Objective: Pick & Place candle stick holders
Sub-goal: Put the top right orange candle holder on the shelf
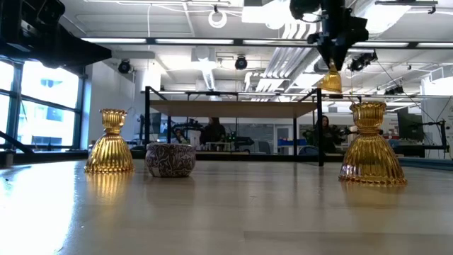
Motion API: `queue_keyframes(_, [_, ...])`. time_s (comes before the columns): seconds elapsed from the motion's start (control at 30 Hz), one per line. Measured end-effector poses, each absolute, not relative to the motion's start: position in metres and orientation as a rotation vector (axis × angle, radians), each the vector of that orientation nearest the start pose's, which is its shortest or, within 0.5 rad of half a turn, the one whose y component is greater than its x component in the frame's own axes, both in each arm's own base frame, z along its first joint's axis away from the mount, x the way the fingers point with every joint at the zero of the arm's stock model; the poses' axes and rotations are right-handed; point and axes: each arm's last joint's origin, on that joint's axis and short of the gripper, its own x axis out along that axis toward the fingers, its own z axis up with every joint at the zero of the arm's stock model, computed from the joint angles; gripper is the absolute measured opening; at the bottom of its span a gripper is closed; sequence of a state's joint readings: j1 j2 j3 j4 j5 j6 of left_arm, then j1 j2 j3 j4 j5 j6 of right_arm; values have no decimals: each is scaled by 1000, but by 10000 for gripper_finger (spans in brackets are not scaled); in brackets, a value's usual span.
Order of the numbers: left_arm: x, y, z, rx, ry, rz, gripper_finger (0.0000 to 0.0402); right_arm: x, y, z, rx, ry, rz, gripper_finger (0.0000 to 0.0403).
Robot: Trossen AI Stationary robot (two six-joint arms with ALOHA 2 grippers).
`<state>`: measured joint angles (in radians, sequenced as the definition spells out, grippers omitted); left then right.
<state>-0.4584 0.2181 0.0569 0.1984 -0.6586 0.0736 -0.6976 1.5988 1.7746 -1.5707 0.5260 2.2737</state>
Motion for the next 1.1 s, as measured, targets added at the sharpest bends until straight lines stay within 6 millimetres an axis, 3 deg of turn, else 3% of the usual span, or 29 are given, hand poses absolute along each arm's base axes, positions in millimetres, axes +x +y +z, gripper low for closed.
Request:
queue_keyframes(0.53, [101, -30, 184, 54, -24, 201, 4, 235, -189, 408, -2360, 525, 2811, 154])
queue_keyframes(0.8, [101, -30, 184, 54, -24, 201, 4, 257, -194, 401, -2421, 409, 2780, 154])
queue_keyframes(1.1, [101, -30, 184, 54, -24, 201, 4, 286, -201, 401, -2467, 415, 2818, 154])
